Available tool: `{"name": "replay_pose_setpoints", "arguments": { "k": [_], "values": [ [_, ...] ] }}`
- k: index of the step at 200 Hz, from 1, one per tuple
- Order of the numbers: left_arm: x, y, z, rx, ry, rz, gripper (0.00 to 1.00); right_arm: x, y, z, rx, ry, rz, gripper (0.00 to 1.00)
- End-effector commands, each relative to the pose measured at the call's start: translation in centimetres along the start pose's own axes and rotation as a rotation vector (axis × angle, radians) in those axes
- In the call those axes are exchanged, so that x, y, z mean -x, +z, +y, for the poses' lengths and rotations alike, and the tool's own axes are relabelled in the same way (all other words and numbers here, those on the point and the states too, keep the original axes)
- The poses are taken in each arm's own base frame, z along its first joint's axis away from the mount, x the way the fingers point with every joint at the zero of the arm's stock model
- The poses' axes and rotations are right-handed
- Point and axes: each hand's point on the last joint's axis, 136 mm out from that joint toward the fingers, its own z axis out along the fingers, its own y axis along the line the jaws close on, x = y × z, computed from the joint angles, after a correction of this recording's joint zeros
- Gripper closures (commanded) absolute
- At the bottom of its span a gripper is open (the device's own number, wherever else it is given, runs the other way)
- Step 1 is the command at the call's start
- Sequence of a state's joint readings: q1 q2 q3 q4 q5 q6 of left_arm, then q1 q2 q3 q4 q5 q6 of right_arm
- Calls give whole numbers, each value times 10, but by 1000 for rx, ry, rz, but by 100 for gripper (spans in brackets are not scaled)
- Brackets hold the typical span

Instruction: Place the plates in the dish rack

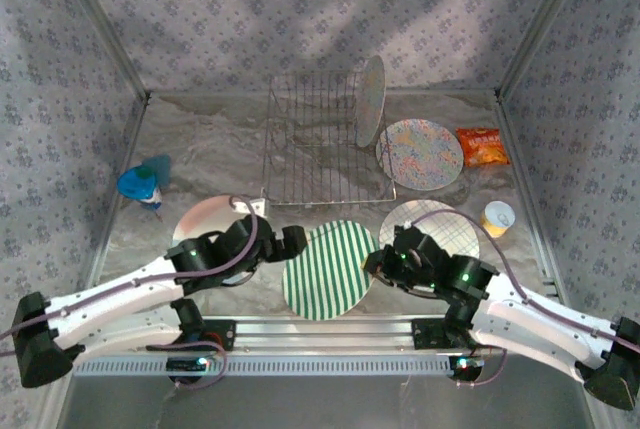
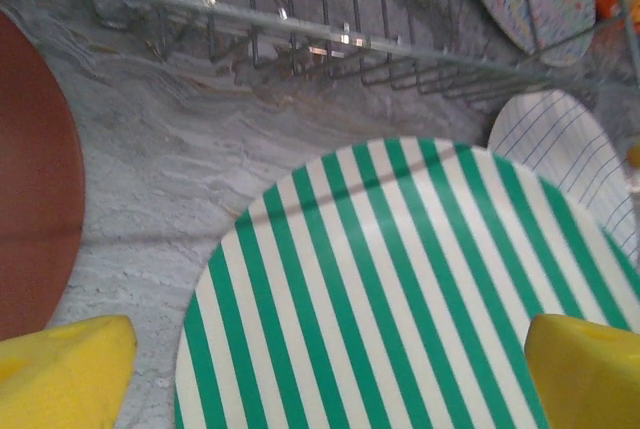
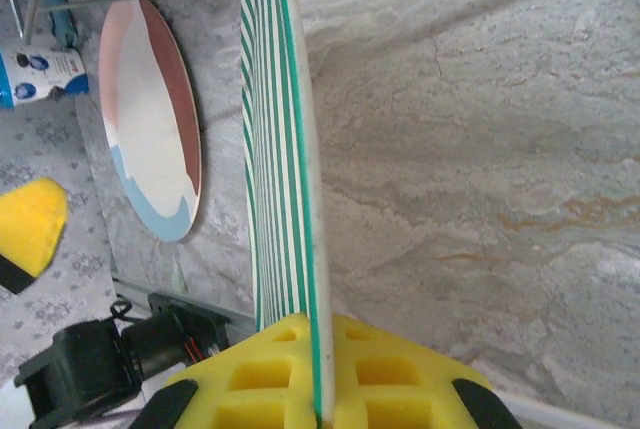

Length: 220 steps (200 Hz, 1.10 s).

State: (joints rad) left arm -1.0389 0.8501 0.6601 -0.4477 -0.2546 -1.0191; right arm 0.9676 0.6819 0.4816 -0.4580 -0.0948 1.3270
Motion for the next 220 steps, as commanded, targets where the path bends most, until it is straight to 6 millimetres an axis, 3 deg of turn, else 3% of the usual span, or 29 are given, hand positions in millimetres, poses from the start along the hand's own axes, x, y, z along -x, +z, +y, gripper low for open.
{"name": "replay_pose_setpoints", "arguments": {
  "k": [1, 39, 73, 181, 220],
  "values": [
    [21, -26, -3, -30, -39, -52, 1, -9, -12, -2, -62, -57, 59, 100],
    [45, -62, 6, -49, -64, -137, 1, -10, -15, 31, 1, -101, 111, 100],
    [56, -80, 10, -58, -71, -178, 1, -9, -19, 51, 11, -152, 139, 100],
    [49, -74, 19, -31, -62, -153, 1, 10, -27, 74, 51, -156, 108, 100],
    [57, -71, 12, -64, -82, -167, 1, 15, -29, 83, 67, -163, 96, 100]
  ]
}}
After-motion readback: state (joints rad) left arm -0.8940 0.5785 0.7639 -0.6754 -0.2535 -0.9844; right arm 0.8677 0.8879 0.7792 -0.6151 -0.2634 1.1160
